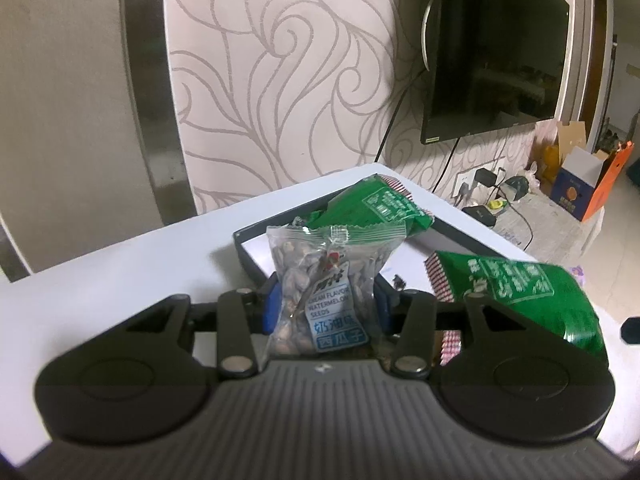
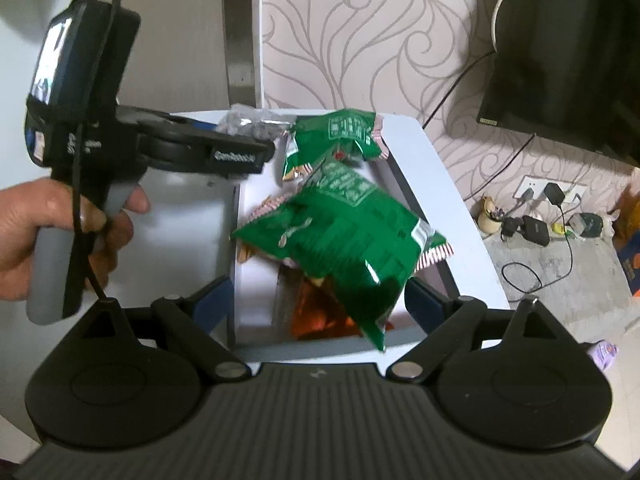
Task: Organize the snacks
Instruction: 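Lower the green bag into the black box and open the right tool, then release the clear nut bag from the left tool beside the black box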
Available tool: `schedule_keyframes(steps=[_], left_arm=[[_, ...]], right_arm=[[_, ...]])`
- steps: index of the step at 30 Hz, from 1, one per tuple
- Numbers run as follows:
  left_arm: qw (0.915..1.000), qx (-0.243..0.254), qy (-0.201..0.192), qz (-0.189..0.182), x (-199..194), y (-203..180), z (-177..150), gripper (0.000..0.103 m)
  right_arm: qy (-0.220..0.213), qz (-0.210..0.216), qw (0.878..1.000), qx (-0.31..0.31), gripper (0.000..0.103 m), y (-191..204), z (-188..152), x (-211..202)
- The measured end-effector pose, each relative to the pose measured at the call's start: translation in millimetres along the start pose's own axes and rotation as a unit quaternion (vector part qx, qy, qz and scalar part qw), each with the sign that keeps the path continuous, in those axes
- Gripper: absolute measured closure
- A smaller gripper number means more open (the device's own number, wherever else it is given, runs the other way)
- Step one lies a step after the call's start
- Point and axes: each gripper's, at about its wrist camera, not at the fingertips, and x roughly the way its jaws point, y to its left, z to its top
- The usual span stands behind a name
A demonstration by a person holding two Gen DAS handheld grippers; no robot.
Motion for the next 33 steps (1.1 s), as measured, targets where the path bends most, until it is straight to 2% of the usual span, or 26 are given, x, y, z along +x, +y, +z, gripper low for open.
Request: schedule_keyframes(steps=[12,19,21,23,25,33], left_arm=[[0.9998,-0.012,-0.007,0.014,-43.8,20.1,-10.8,0.053],[0.9997,-0.017,-0.019,0.006,-82.8,27.9,-14.0,0.052],[0.9996,-0.007,-0.026,0.011,-93.5,27.2,-16.4,0.045],[0.9993,0.001,-0.035,0.012,-104.4,28.1,-19.3,0.031],[0.9991,0.004,-0.042,0.010,-115.1,31.6,-22.8,0.030],[0.9998,0.003,-0.019,-0.003,-124.2,46.5,-44.3,0.030]], right_arm=[[-0.039,-0.012,0.998,0.038,0.008,27.8,-9.1,-42.4],[-0.052,-0.012,0.997,0.057,0.007,54.2,-15.9,-65.7],[-0.054,-0.013,0.996,0.065,0.007,60.4,-19.2,-71.5],[-0.057,-0.017,0.995,0.075,0.007,65.3,-23.0,-76.6],[-0.060,-0.021,0.994,0.088,0.007,70.8,-27.2,-81.9],[-0.041,-0.049,0.993,0.099,0.006,100.0,-43.9,-101.7]])
